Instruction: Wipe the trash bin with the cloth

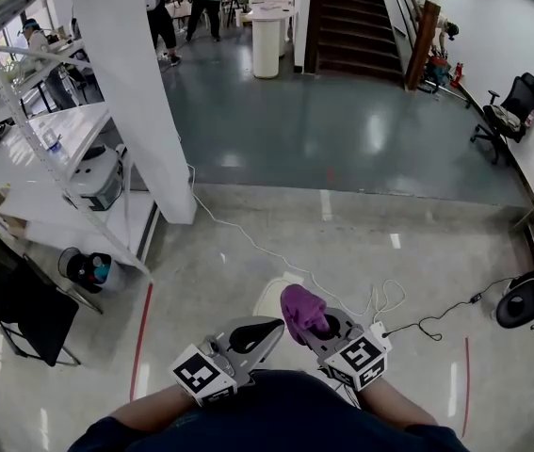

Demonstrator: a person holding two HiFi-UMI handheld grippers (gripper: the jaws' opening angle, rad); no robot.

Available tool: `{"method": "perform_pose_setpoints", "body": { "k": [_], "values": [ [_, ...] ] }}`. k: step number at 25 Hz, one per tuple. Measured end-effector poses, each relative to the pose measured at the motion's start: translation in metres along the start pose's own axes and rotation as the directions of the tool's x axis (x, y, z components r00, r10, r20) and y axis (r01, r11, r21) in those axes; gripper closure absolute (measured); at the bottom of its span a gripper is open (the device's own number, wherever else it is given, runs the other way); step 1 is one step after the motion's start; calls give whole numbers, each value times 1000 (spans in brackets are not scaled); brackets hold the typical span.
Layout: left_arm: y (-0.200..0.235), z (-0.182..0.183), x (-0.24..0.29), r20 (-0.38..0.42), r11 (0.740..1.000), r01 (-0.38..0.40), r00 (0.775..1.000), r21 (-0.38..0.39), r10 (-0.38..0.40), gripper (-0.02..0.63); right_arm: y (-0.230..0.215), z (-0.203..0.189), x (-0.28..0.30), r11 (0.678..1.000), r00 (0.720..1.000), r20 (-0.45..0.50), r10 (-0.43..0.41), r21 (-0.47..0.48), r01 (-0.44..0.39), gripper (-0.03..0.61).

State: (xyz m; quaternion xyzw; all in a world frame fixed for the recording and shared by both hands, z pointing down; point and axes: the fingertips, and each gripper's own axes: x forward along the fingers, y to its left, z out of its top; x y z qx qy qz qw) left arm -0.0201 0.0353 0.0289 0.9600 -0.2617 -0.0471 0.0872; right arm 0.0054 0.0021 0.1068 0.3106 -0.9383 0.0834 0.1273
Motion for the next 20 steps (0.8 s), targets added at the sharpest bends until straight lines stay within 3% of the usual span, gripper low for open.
{"method": "perform_pose_setpoints", "body": {
  "k": [20],
  "values": [
    [-16,3,-12,17,1000,-10,1000,17,10,615,13,4,-13,1000,1000,20,-5,-3,5,511]
  ]
}}
